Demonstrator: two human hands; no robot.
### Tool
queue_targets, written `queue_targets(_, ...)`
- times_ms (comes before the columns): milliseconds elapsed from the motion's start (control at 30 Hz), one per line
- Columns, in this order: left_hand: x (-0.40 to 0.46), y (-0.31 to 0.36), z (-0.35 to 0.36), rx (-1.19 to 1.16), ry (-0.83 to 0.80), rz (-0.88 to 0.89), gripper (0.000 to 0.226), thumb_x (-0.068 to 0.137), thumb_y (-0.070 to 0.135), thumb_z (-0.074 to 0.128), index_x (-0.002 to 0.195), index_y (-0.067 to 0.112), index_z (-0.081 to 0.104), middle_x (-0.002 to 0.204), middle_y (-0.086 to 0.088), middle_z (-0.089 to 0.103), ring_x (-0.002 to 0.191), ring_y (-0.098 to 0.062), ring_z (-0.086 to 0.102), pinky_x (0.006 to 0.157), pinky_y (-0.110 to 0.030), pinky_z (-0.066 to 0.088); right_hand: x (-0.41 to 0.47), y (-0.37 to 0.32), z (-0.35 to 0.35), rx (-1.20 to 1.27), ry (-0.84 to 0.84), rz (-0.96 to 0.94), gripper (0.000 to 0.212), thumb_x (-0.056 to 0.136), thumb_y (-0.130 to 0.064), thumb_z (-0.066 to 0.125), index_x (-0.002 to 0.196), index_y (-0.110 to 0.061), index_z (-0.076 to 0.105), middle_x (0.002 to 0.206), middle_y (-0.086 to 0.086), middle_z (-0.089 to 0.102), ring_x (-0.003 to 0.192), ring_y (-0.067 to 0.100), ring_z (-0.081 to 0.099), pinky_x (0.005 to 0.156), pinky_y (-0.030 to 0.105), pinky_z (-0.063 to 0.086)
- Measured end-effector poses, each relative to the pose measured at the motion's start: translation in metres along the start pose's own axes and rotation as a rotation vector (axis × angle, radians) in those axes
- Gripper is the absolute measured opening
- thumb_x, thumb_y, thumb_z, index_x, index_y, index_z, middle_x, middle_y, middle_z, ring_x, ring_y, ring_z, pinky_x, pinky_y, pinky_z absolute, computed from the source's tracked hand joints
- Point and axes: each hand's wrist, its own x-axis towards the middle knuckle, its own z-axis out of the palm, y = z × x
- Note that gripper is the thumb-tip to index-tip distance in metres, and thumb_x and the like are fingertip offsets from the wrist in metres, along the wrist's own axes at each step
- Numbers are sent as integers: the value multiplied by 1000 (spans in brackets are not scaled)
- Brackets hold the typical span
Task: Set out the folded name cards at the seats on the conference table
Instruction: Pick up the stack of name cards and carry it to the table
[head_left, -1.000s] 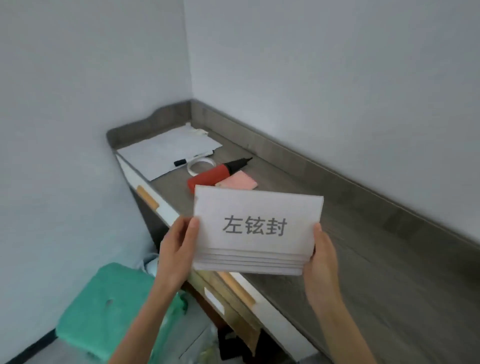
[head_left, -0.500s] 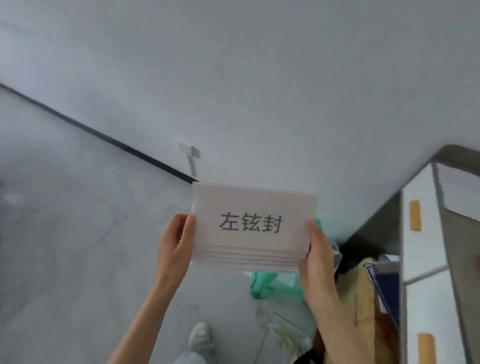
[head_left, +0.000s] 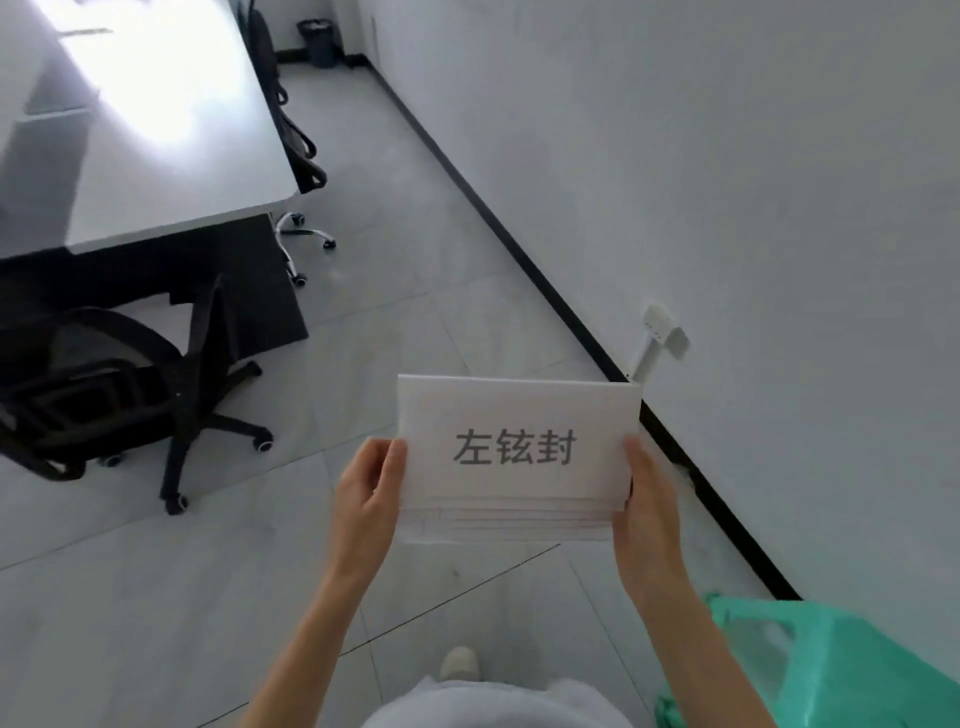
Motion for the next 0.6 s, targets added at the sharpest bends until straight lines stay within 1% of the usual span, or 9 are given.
queue_targets(67,39,-4,-11,-6,43,-26,26,82,39,41,65,20,49,55,20,55,52,0,46,47,-10,36,32,-3,37,-10,-41,21,21,89,-39,47,84,-25,61,93,-1,63,87,16,57,81,34,44)
queue_targets(167,96,-15,-21,-8,108,-52,29,81,41,40,67,18,50,58,19,56,53,-1,47,47,-12,36,85,-6,85,-49,-112,40,24,86,-45,49,82,-25,61,92,1,63,87,17,56,83,38,42)
queue_targets(200,116,-19,-23,-9,129,-60,29,81,41,40,68,17,51,59,18,57,53,-1,47,47,-12,36,104,-8,102,-62,-147,45,30,80,-53,53,83,-24,62,94,3,63,88,19,56,83,40,43)
queue_targets(267,160,-27,-25,-16,174,-76,30,81,41,40,70,16,52,59,17,57,53,0,47,48,-12,37,146,-12,137,-88,-209,53,57,61,-71,59,86,-20,63,96,6,63,88,20,56,82,40,44)
queue_targets(300,184,-30,-25,-25,201,-82,31,81,42,40,70,16,53,59,14,57,53,0,46,48,-12,37,171,-14,155,-101,-227,59,69,54,-75,60,89,-15,63,96,7,62,87,19,57,81,39,44)
queue_targets(333,208,-32,-25,-34,231,-89,31,81,42,40,70,16,53,59,10,56,52,0,46,48,-11,37,197,-16,174,-106,-245,63,75,55,-74,60,92,-8,61,96,7,62,87,19,56,81,39,44)
queue_targets(400,259,-34,-24,-44,288,-104,30,82,40,41,70,16,53,62,7,52,52,2,47,47,-10,38,251,-22,212,-109,-297,68,68,73,-60,55,103,1,56,96,9,61,88,21,56,82,41,44)
queue_targets(467,309,-34,-23,-57,344,-119,28,86,37,42,71,16,53,63,3,51,51,2,48,47,-10,38,302,-33,252,-146,-362,63,53,84,-49,50,105,-1,57,98,12,62,89,24,57,83,44,45)
queue_targets(600,399,-32,-30,-99,477,-159,30,83,43,41,75,17,55,61,12,57,54,1,47,48,-11,40,385,-66,336,-191,-473,74,53,74,-52,49,101,-8,58,95,8,63,87,22,57,78,39,46)
